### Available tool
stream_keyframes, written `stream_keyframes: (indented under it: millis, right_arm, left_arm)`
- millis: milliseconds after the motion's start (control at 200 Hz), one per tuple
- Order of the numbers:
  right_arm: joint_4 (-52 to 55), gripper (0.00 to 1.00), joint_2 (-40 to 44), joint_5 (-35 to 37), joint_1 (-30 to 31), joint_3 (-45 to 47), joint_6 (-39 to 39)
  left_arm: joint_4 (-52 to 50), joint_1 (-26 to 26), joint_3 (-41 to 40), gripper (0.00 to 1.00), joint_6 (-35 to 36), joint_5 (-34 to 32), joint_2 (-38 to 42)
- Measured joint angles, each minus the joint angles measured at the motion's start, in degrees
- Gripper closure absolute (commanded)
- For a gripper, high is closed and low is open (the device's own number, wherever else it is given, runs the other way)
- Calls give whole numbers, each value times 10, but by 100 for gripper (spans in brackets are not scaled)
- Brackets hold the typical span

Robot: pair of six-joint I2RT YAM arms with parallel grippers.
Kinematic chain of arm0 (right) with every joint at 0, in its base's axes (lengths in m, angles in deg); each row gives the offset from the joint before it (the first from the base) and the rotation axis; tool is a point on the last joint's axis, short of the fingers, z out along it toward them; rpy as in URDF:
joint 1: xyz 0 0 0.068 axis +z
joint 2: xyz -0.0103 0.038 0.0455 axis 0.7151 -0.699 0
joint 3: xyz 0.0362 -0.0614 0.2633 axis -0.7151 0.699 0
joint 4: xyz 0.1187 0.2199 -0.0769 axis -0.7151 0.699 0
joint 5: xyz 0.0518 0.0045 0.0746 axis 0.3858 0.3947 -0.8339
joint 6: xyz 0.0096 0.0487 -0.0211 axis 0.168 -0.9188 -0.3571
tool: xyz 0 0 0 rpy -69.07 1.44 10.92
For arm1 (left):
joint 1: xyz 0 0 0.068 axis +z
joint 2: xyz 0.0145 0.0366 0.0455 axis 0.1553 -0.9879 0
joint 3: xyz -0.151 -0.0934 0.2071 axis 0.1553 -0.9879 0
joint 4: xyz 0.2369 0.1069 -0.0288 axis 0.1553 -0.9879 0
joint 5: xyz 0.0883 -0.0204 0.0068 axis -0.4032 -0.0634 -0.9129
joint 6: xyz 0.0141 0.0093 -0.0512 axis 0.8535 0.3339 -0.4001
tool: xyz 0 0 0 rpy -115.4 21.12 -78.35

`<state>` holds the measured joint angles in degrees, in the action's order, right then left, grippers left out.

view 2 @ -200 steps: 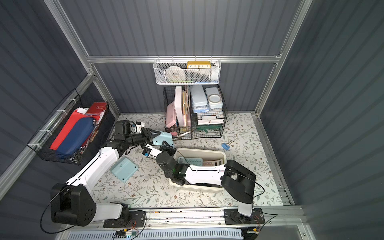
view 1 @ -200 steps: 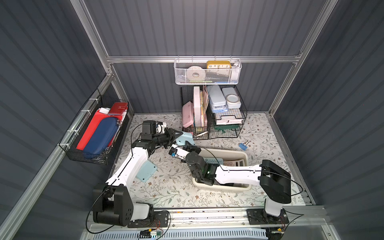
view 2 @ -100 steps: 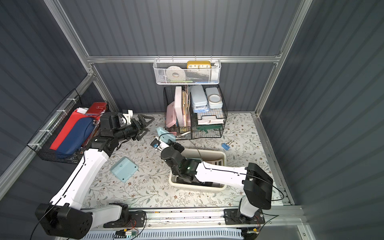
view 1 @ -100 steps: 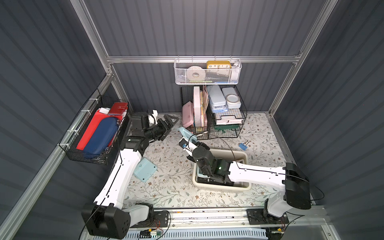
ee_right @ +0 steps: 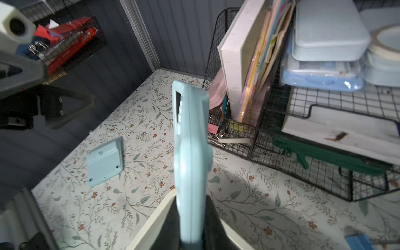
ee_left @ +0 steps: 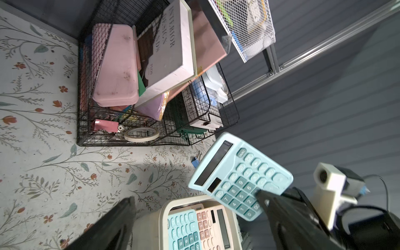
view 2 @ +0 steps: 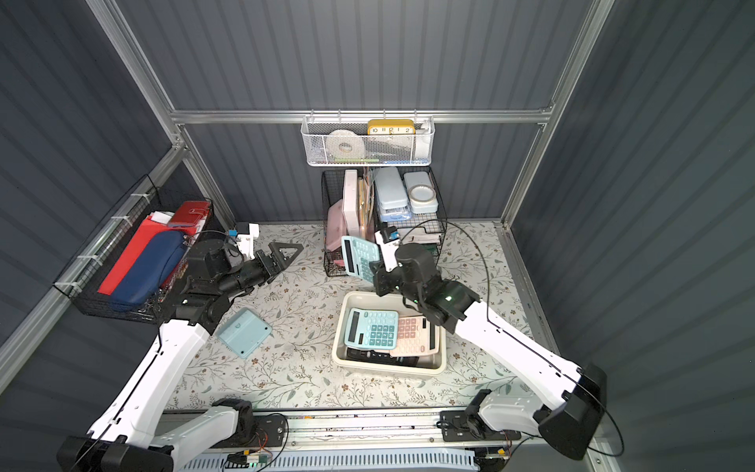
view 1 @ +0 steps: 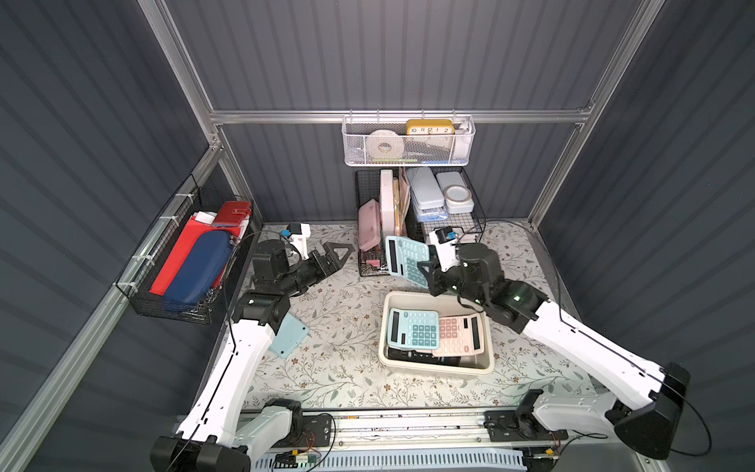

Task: Put the calculator in the storage box
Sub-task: Pick up the calculator at the center of the board.

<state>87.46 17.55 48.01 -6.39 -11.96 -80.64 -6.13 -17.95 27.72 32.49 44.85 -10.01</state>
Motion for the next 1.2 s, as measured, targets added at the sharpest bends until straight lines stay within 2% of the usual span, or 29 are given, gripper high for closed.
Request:
stream_keyframes:
  millis: [255,415,570,745,946,1201]
  right_arm:
    - [9,100,56,-249,-107,62,-134]
    - [-30,100,58,-377,-152,110,-217]
    - [-61,100,52,-462,-172,136,-271]
    - [-76,100,49,-506,-181,148,-297]
    - [-80,100,56,-518,-189,167,-306]
    - [-75,100,68,-519,-199,173,-287]
  left_arm:
    - [64,-8,-20,15,11,96,-38]
    - [69,-41,-24,25,17,115,-61]
    - [77,-85,-25,34,15,116,-65]
    - [85,-140,-25,44,13,111,-89]
    - [89,-173,-29,68,5,95,-111]
    - [105,-183,-42,97,-13,87,-112]
